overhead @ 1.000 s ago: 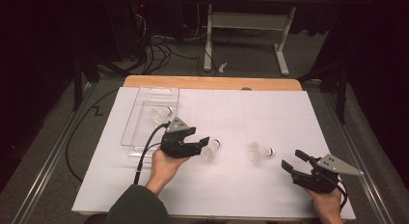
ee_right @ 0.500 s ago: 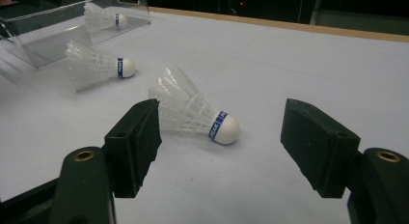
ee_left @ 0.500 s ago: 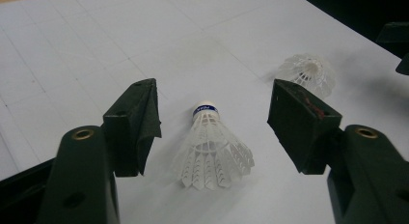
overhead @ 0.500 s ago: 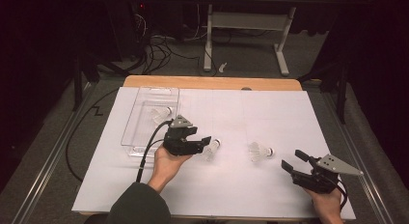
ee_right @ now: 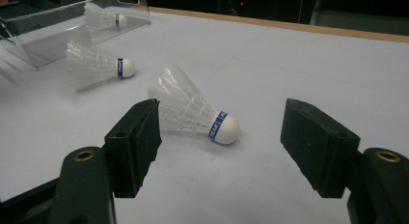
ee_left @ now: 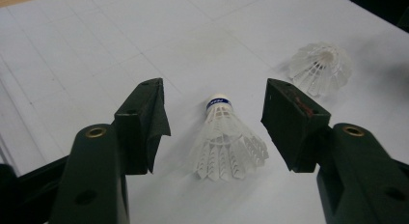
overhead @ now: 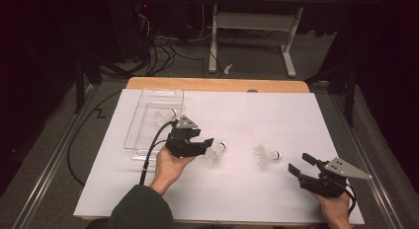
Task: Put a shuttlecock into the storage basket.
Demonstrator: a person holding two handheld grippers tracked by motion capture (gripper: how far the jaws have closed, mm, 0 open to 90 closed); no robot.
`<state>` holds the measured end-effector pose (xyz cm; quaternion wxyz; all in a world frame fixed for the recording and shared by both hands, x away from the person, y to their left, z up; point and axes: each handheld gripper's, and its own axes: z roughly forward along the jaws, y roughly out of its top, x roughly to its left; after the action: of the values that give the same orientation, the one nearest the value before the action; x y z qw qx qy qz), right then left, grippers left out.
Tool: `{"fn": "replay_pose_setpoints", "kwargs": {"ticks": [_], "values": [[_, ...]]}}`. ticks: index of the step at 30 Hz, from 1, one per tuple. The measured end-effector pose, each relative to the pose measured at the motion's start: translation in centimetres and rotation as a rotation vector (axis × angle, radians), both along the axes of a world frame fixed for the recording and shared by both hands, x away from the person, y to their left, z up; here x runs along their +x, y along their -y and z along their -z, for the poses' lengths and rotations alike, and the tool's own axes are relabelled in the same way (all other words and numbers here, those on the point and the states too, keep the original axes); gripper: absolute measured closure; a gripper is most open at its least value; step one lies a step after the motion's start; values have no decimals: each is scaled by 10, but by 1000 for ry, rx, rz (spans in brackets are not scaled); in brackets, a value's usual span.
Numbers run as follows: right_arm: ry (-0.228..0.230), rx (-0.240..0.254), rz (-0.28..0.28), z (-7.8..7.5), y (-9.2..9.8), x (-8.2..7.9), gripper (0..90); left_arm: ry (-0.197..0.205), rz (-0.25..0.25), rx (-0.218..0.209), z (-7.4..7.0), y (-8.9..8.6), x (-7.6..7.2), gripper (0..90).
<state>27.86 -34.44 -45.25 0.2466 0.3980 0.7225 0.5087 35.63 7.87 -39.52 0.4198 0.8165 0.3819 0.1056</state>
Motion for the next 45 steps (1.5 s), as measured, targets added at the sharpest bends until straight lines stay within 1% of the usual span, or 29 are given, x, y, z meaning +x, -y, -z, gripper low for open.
{"fn": "replay_pose_setpoints", "kwargs": {"ticks": [3,5,9,10,13,15,21,28,32,34,39,43,45], "values": [[0,1,0,0,0,0,308,-9,-1,42,-1,1,1,414],[0,0,0,0,0,0,308,-18,3,63,-2,2,1,413],[0,1,-1,0,0,0,308,-66,18,82,-5,1,5,408],[1,1,-1,0,0,0,308,-75,28,88,-5,1,6,410],[2,0,-2,0,0,0,309,-94,44,112,-5,1,7,434],[2,0,-1,0,0,0,308,-104,46,130,-4,2,9,444],[1,0,-1,0,0,0,309,-135,58,191,-2,5,12,448],[3,-2,-1,0,0,0,309,-166,69,220,2,8,14,457],[1,-2,-1,0,0,0,309,-175,72,248,4,9,15,462],[3,-2,-1,0,0,0,308,-187,68,259,4,9,16,463],[2,-3,0,0,0,0,308,-200,79,280,6,11,16,470],[1,-3,-2,0,-1,0,308,-214,78,295,9,13,18,474],[2,-4,-3,0,-1,0,309,-215,75,314,10,15,18,474]]}}
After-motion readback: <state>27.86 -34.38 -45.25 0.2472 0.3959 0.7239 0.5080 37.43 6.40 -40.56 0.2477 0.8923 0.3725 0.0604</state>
